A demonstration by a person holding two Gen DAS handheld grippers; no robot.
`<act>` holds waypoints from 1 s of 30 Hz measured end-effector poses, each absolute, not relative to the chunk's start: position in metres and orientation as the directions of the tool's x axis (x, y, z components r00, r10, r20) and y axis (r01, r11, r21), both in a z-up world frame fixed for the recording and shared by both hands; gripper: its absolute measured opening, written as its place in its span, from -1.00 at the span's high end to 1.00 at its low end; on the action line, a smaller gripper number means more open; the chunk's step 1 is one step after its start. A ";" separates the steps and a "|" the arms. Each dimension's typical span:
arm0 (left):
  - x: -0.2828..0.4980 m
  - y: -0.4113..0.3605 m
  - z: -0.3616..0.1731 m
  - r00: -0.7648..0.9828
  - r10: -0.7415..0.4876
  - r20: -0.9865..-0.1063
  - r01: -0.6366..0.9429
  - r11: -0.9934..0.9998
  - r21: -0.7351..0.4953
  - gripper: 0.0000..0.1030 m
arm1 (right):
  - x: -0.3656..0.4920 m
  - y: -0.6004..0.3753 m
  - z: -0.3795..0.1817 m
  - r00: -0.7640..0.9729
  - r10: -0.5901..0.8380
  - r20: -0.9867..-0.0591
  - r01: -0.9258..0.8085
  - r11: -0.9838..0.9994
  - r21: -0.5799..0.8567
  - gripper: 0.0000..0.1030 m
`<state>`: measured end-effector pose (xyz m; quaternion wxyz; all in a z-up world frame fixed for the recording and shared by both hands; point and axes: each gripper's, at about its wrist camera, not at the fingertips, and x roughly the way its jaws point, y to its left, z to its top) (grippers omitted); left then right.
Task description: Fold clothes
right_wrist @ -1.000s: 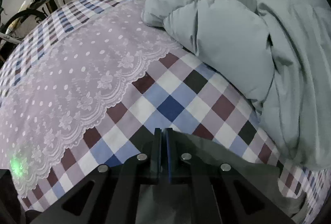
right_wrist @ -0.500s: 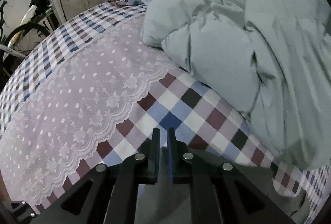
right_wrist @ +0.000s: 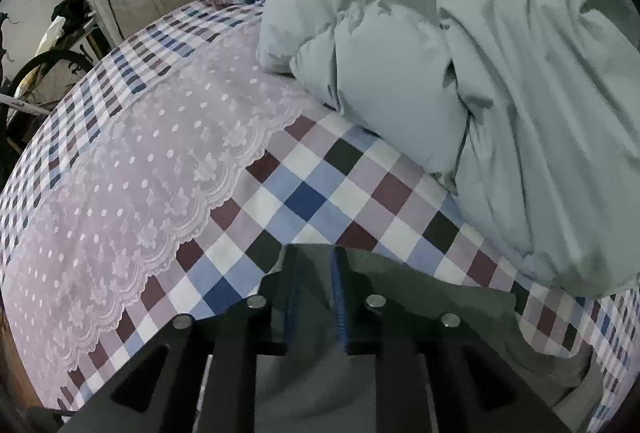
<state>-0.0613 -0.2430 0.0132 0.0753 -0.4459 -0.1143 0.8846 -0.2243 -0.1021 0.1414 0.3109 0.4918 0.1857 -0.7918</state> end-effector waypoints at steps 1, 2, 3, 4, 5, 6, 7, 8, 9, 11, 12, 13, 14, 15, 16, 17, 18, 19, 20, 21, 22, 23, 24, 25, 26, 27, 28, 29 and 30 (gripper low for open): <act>-0.058 -0.245 0.015 -0.596 0.248 -0.764 -0.019 -0.955 -0.295 0.86 | -0.225 -0.103 0.139 -0.319 -0.310 -0.896 0.676 -0.736 0.014 0.63; -0.059 -0.247 0.015 -0.599 0.259 -0.758 -0.013 -0.949 -0.314 0.86 | -0.226 -0.104 0.137 -0.315 -0.310 -0.897 0.676 -0.736 0.017 0.61; -0.059 -0.248 0.016 -0.602 0.268 -0.752 -0.008 -0.944 -0.330 0.86 | -0.227 -0.104 0.136 -0.312 -0.312 -0.897 0.675 -0.738 0.021 0.61; -0.057 -0.248 0.017 -0.603 0.267 -0.752 -0.007 -0.944 -0.330 0.86 | -0.235 -0.111 0.129 -0.308 -0.315 -0.898 0.672 -0.740 0.029 0.58; -0.056 -0.248 0.017 -0.601 0.268 -0.753 -0.005 -0.943 -0.332 0.86 | -0.244 -0.119 0.122 -0.301 -0.316 -0.900 0.671 -0.741 0.036 0.57; -0.055 -0.247 0.016 -0.600 0.268 -0.754 -0.003 -0.943 -0.333 0.86 | -0.246 -0.120 0.121 -0.294 -0.316 -0.902 0.671 -0.741 0.041 0.56; -0.053 -0.248 0.016 -0.597 0.264 -0.758 0.002 -0.944 -0.331 0.86 | -0.246 -0.122 0.120 -0.288 -0.316 -0.904 0.672 -0.739 0.044 0.55; -0.054 -0.249 0.015 -0.593 0.264 -0.760 0.008 -0.943 -0.334 0.86 | -0.245 -0.124 0.119 -0.283 -0.316 -0.906 0.675 -0.737 0.046 0.54; -0.054 -0.250 0.014 -0.590 0.265 -0.763 0.013 -0.941 -0.337 0.86 | -0.243 -0.126 0.119 -0.280 -0.314 -0.907 0.678 -0.734 0.045 0.53; -0.054 -0.251 0.015 -0.592 0.267 -0.761 0.014 -0.940 -0.341 0.86 | -0.239 -0.132 0.117 -0.276 -0.307 -0.911 0.685 -0.727 0.038 0.48; -0.053 -0.251 0.015 -0.593 0.269 -0.759 0.014 -0.939 -0.343 0.86 | -0.239 -0.138 0.113 -0.272 -0.303 -0.913 0.691 -0.722 0.033 0.47; -0.053 -0.252 0.015 -0.596 0.272 -0.756 0.016 -0.937 -0.350 0.86 | -0.238 -0.142 0.110 -0.270 -0.297 -0.916 0.696 -0.717 0.028 0.47; -0.054 -0.253 0.014 -0.598 0.276 -0.752 0.018 -0.934 -0.357 0.86 | -0.235 -0.146 0.108 -0.271 -0.289 -0.918 0.702 -0.712 0.016 0.45; -0.053 -0.255 0.014 -0.601 0.283 -0.747 0.024 -0.929 -0.370 0.87 | -0.234 -0.149 0.106 -0.276 -0.271 -0.922 0.704 -0.711 -0.001 0.45; -0.051 -0.258 0.015 -0.605 0.289 -0.742 0.034 -0.922 -0.386 0.88 | -0.234 -0.151 0.103 -0.282 -0.248 -0.927 0.701 -0.712 -0.023 0.45; -0.049 -0.262 0.016 -0.609 0.295 -0.736 0.044 -0.915 -0.402 0.88 | -0.234 -0.154 0.099 -0.284 -0.224 -0.932 0.698 -0.715 -0.041 0.45; -0.048 -0.265 0.016 -0.617 0.300 -0.728 0.055 -0.906 -0.421 0.89 | -0.234 -0.155 0.097 -0.284 -0.210 -0.936 0.695 -0.717 -0.050 0.45; -0.047 -0.269 0.016 -0.624 0.306 -0.719 0.066 -0.896 -0.439 0.89 | -0.233 -0.154 0.097 -0.286 -0.206 -0.936 0.695 -0.716 -0.055 0.53; -0.046 -0.272 0.017 -0.632 0.312 -0.710 0.077 -0.886 -0.457 0.90 | -0.232 -0.154 0.097 -0.287 -0.202 -0.936 0.695 -0.716 -0.059 0.94; -0.045 -0.275 0.017 -0.639 0.316 -0.701 0.087 -0.876 -0.475 0.90 | -0.231 -0.154 0.098 -0.291 -0.203 -0.935 0.698 -0.713 -0.062 0.98; -0.044 -0.277 0.018 -0.648 0.320 -0.692 0.096 -0.866 -0.491 0.90 | -0.231 -0.154 0.101 -0.293 -0.212 -0.932 0.703 -0.709 -0.060 0.99; -0.042 -0.280 0.018 -0.655 0.326 -0.682 0.109 -0.852 -0.512 0.90 | -0.231 -0.152 0.105 -0.295 -0.224 -0.929 0.700 -0.712 -0.050 1.00; -0.040 -0.281 0.018 -0.659 0.325 -0.679 0.122 -0.844 -0.523 0.90 | -0.232 -0.150 0.109 -0.300 -0.238 -0.924 0.692 -0.721 -0.039 1.00; -0.039 -0.282 0.017 -0.661 0.318 -0.680 0.141 -0.837 -0.529 0.90 | -0.233 -0.148 0.114 -0.305 -0.251 -0.919 0.684 -0.729 -0.028 1.00; -0.038 -0.282 0.015 -0.657 0.307 -0.689 0.161 -0.835 -0.526 0.90 | -0.234 -0.146 0.119 -0.311 -0.264 -0.913 0.675 -0.737 -0.017 1.00; -0.037 -0.281 0.012 -0.652 0.295 -0.699 0.180 -0.835 -0.521 0.91 | -0.236 -0.144 0.122 -0.315 -0.277 -0.908 0.665 -0.747 -0.003 1.00; -0.037 -0.280 0.010 -0.644 0.278 -0.712 0.196 -0.840 -0.506 0.91 | -0.237 -0.142 0.125 -0.318 -0.290 -0.903 0.652 -0.758 0.014 1.00; -0.037 -0.279 0.008 -0.637 0.263 -0.724 0.210 -0.845 -0.492 0.91 | -0.238 -0.141 0.126 -0.325 -0.298 -0.898 0.641 -0.768 0.023 1.00; -0.037 -0.277 0.007 -0.635 0.259 -0.727 0.207 -0.850 -0.484 0.91 | -0.239 -0.140 0.127 -0.335 -0.302 -0.892 0.629 -0.777 0.027 1.00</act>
